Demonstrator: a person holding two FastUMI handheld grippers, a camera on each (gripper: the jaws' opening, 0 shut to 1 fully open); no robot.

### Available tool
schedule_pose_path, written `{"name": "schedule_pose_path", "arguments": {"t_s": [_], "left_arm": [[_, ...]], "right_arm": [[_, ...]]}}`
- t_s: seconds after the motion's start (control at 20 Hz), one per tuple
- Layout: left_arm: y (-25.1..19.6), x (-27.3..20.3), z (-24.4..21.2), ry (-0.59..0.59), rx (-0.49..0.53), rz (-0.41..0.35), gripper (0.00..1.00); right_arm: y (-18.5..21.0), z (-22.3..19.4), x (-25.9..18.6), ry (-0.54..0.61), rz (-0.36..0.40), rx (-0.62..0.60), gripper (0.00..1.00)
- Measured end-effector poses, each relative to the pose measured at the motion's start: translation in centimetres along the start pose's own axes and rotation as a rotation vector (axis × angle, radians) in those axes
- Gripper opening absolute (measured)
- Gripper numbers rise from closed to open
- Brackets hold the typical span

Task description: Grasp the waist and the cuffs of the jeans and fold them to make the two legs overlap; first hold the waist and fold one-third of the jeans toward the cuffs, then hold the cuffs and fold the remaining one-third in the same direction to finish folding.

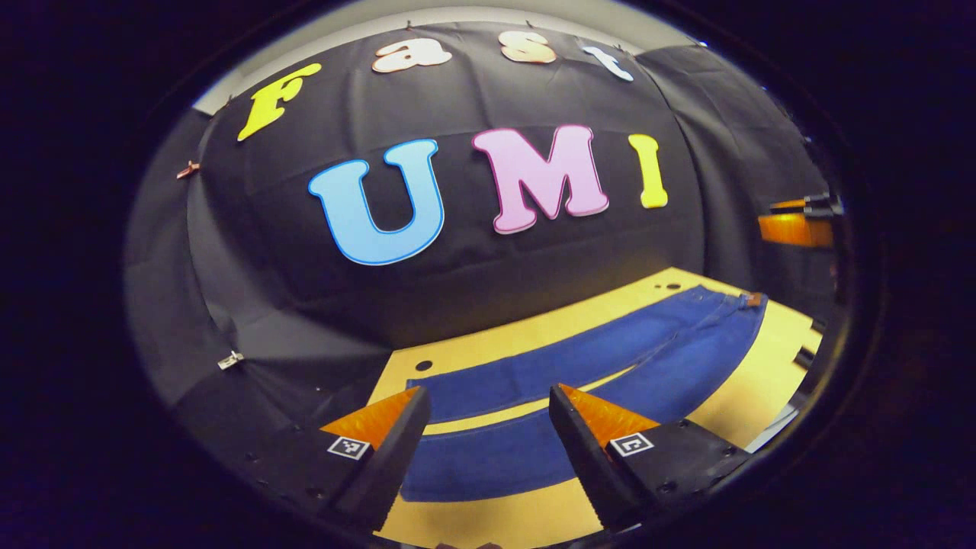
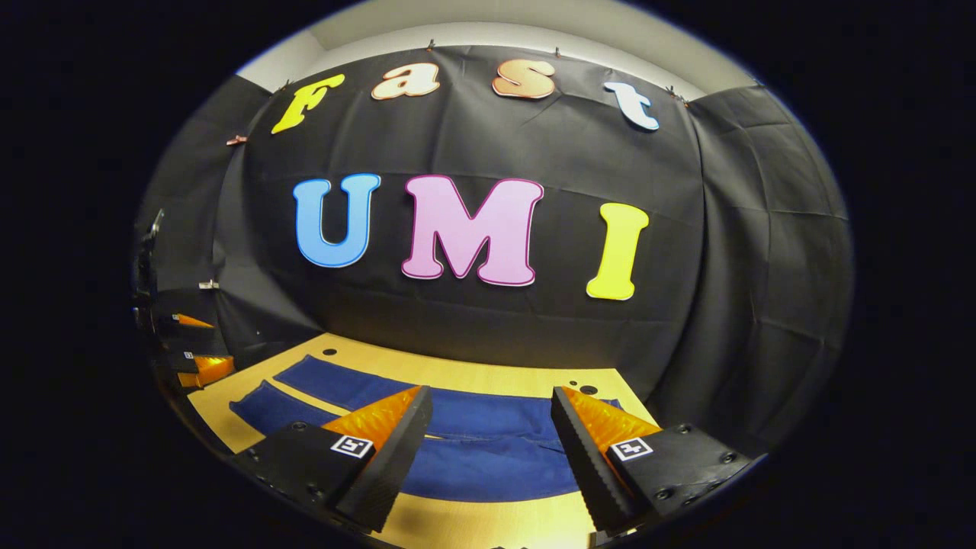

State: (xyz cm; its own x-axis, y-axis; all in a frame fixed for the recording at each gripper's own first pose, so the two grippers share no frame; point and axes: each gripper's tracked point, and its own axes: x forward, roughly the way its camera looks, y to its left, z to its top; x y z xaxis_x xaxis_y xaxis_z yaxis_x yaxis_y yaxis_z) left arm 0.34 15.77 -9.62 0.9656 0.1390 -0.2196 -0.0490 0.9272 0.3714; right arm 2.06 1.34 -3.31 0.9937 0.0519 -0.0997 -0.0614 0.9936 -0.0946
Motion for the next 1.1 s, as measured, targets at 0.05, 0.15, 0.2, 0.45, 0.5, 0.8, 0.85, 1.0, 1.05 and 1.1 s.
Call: {"name": "schedule_pose_path", "arguments": {"t_s": [0.05,0.15,0.2,0.45,0.5,0.8,0.85,1.0,1.05,1.1], "left_arm": [[1.0,0.7,-2.6,0.055,0.075,-0.017,0.99],[2.7,1.9,-7.9,0.165,0.247,-0.071,0.98],[3.5,2.6,-10.0,0.2,0.341,-0.097,0.98],[5.5,4.8,-20.5,0.379,0.783,-0.297,0.98],[5.6,5.0,-21.8,0.405,0.823,-0.321,0.98],[6.1,6.8,-24.8,0.46,0.957,-0.376,0.98],[6.0,7.6,-24.6,0.46,0.97,-0.383,0.95],[6.1,9.9,-24.4,0.471,0.985,-0.41,0.94],[6.1,10.5,-24.5,0.481,0.976,-0.419,0.89],[6.3,11.0,-24.6,0.496,0.963,-0.428,0.88]], "right_arm": [[-0.3,-0.1,0.1,0.008,-0.002,-0.014,0.96],[-0.8,-0.4,0.3,0.02,-0.005,-0.03,0.96],[-1.0,-0.5,0.4,0.027,-0.006,-0.036,0.96],[-3.2,-1.9,0.5,0.086,-0.054,-0.08,0.96],[-3.7,-2.3,0.3,0.1,-0.062,-0.091,0.96],[-7.4,-4.5,-1.0,0.163,-0.162,-0.137,0.96],[-7.9,-4.9,-1.2,0.174,-0.173,-0.142,0.96],[-9.7,-5.7,-1.2,0.188,-0.202,-0.175,0.96],[-10.6,-5.9,-1.1,0.194,-0.214,-0.189,0.96],[-11.4,-6.1,-0.9,0.201,-0.228,-0.197,0.96]]}}
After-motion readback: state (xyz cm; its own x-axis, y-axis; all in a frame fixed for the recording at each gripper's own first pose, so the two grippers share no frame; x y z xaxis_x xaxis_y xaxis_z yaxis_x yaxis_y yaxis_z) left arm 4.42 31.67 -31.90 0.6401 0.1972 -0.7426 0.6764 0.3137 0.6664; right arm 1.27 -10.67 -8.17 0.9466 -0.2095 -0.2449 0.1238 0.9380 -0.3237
